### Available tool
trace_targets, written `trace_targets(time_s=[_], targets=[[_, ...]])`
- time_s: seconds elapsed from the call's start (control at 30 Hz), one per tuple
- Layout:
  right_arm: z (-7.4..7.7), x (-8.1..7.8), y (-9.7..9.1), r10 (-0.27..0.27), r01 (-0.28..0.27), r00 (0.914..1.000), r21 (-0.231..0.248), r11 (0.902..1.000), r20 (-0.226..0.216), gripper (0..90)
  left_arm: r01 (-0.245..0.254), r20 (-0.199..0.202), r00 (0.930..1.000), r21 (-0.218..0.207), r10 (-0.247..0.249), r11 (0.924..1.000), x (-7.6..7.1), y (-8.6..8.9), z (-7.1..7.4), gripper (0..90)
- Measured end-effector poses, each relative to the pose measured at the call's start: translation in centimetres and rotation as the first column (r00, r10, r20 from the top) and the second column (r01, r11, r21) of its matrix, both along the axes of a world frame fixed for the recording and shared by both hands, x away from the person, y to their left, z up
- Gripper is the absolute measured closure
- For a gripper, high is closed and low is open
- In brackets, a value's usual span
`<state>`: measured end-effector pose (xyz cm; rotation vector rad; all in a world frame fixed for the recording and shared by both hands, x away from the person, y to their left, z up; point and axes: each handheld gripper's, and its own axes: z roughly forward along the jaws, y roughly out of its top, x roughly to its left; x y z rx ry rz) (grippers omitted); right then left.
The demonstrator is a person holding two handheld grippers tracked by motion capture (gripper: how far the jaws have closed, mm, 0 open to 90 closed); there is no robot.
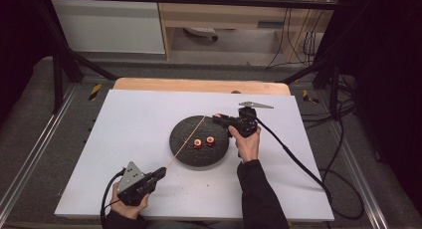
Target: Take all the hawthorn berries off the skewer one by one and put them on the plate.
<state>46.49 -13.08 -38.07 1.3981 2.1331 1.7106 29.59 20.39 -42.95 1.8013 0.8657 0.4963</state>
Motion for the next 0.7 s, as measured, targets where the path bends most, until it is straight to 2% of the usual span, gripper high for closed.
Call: trace_targets(time_s=[0.17,0.33,0.47,0.63,0.7], targets=[[-2.0,-1.1,1.2,0.051,-0.053,0.9985,-0.075,0.9958,-0.019,65.9,-0.004,-0.005,1.0000,0.002,0.004,1.0000,0.1,0.0,-0.1,88.3],[-4.0,-2.0,2.5,0.100,-0.105,0.9942,-0.131,0.9859,-0.040,65.8,-0.007,-0.008,0.9999,0.003,0.007,1.0000,0.1,0.1,-0.1,88.3],[-5.6,-2.5,3.2,0.120,-0.129,0.9910,-0.184,0.9744,-0.060,65.7,-0.009,-0.015,0.9999,0.004,0.009,0.9999,0.2,0.1,-0.1,88.2],[-6.5,-2.9,3.4,0.133,-0.144,0.9890,-0.217,0.9655,-0.066,65.4,-0.010,-0.019,0.9998,0.008,0.010,0.9999,0.3,0.1,-0.2,88.3],[-6.7,-3.1,3.4,0.139,-0.150,0.9883,-0.242,0.9587,-0.063,64.8,-0.011,-0.023,0.9997,0.009,0.011,0.9999,0.3,0.1,-0.2,88.3]])
